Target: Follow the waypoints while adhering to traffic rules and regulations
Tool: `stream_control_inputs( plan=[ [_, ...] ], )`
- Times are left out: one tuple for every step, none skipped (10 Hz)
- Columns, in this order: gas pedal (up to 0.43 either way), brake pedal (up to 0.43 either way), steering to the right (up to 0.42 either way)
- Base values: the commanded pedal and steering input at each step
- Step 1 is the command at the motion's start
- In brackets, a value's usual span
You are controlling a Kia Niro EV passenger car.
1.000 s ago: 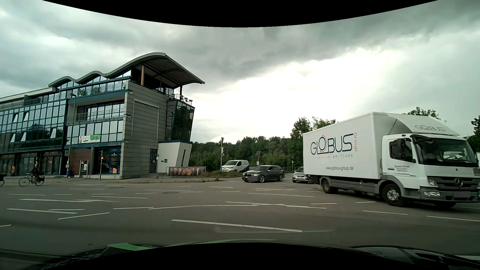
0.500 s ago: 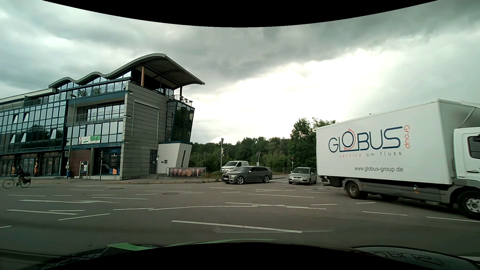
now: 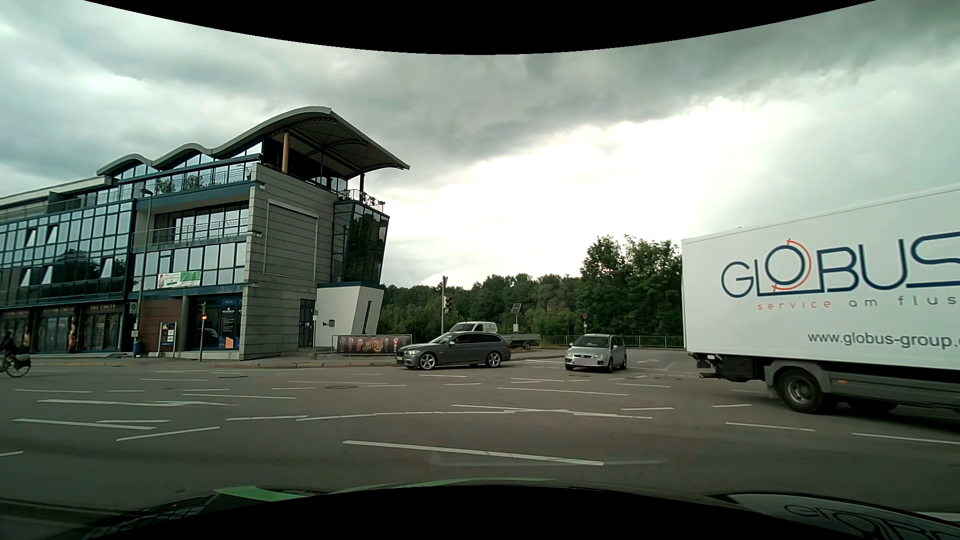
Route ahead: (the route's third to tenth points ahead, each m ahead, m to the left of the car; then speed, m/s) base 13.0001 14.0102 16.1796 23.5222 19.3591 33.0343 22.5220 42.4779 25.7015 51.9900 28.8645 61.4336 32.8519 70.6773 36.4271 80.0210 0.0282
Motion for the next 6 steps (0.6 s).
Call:
stream_control_inputs(
  plan=[
    [0.000,0.287,-0.203],
    [0.000,0.287,-0.203],
    [0.000,0.287,-0.203],
    [0.000,0.287,-0.203],
    [0.000,0.287,-0.203],
    [0.000,0.287,-0.203]
  ],
)
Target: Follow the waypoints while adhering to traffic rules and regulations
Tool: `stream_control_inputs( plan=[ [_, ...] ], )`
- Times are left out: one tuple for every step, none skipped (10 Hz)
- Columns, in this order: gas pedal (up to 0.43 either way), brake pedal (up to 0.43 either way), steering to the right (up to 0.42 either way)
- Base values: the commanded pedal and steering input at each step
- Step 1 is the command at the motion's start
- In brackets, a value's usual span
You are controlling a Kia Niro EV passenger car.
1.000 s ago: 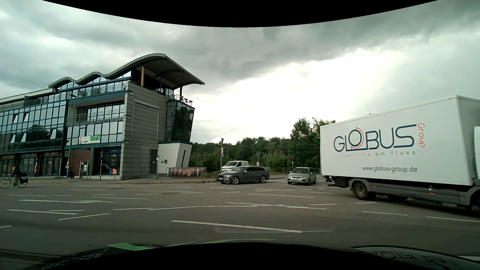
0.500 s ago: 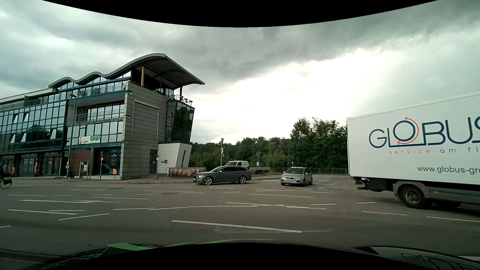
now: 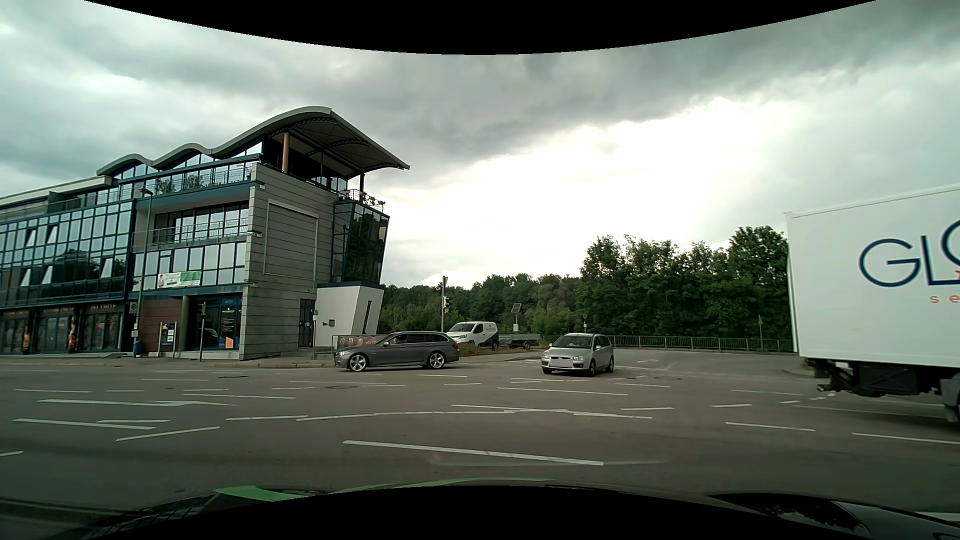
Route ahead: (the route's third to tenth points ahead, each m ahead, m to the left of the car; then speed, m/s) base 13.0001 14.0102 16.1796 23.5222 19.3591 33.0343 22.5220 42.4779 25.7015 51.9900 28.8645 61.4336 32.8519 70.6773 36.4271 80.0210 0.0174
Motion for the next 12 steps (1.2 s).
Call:
stream_control_inputs(
  plan=[
    [0.000,0.287,-0.203],
    [0.000,0.287,-0.203],
    [0.000,0.287,-0.203],
    [0.000,0.287,-0.203],
    [0.000,0.287,-0.203],
    [0.000,0.287,-0.203],
    [0.000,0.287,-0.203],
    [0.000,0.287,-0.203],
    [0.000,0.287,-0.203],
    [0.000,0.287,-0.203],
    [0.000,0.287,-0.203],
    [0.000,0.287,-0.203]
  ],
)
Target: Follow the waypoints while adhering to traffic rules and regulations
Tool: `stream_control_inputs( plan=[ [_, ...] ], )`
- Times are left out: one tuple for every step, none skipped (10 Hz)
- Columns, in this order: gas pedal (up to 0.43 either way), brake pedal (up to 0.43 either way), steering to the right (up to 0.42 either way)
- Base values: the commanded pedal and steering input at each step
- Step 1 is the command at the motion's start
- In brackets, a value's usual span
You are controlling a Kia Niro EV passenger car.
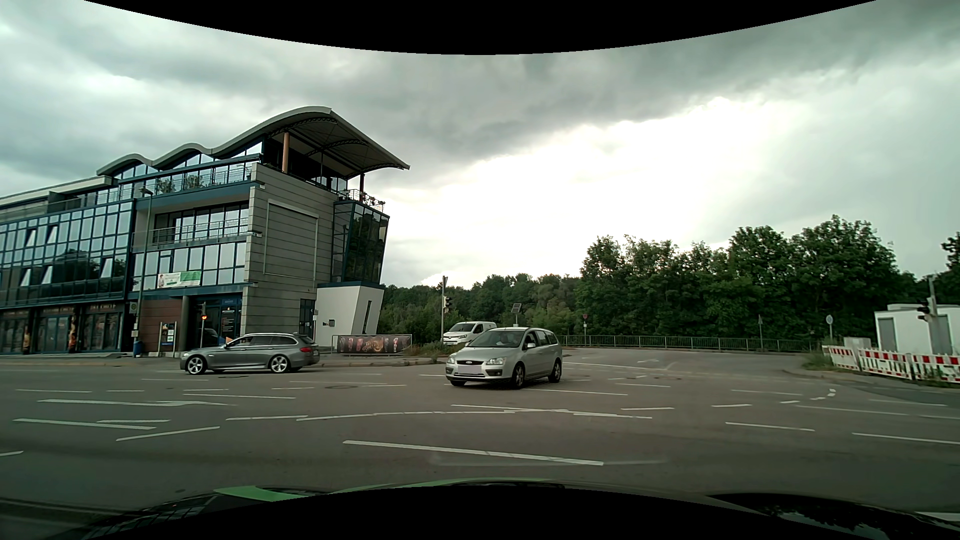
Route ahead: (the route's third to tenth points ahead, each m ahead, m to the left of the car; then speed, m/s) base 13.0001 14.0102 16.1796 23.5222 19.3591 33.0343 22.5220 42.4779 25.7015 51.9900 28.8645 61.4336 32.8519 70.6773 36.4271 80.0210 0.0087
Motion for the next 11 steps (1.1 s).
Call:
stream_control_inputs(
  plan=[
    [0.000,0.287,-0.203],
    [0.000,0.287,-0.203],
    [0.000,0.287,-0.203],
    [0.000,0.287,-0.203],
    [0.000,0.287,-0.203],
    [0.000,0.287,-0.205],
    [0.000,0.287,-0.205],
    [0.000,0.287,-0.205],
    [0.000,0.287,-0.205],
    [0.000,0.287,-0.205],
    [0.000,0.287,-0.205]
  ],
)
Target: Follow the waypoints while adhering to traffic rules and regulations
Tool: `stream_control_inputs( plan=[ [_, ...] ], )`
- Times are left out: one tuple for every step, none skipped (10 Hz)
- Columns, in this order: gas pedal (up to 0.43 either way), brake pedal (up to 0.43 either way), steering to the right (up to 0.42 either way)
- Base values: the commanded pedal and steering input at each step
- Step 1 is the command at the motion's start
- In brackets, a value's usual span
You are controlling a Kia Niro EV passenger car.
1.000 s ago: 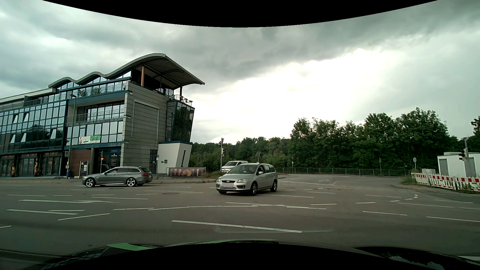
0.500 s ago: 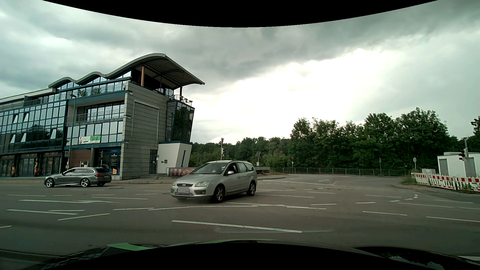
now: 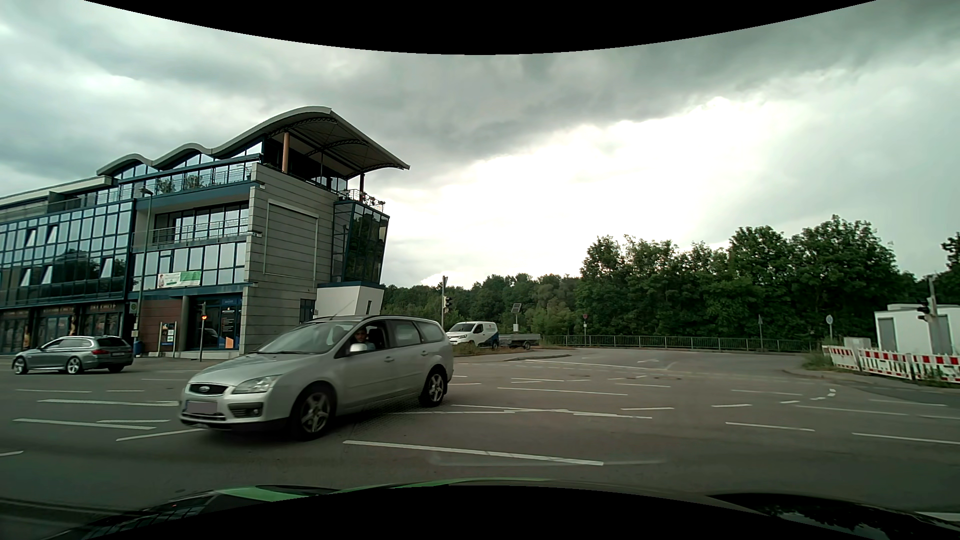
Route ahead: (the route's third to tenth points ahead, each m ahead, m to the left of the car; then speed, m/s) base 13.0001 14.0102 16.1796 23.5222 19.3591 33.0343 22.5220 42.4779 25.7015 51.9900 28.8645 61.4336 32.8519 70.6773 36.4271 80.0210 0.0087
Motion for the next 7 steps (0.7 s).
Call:
stream_control_inputs(
  plan=[
    [0.000,0.268,-0.205],
    [0.000,0.024,-0.205],
    [0.000,0.000,-0.205],
    [0.000,0.000,-0.205],
    [0.000,0.000,-0.205],
    [0.059,0.000,-0.205],
    [0.157,0.000,-0.205]
  ],
)
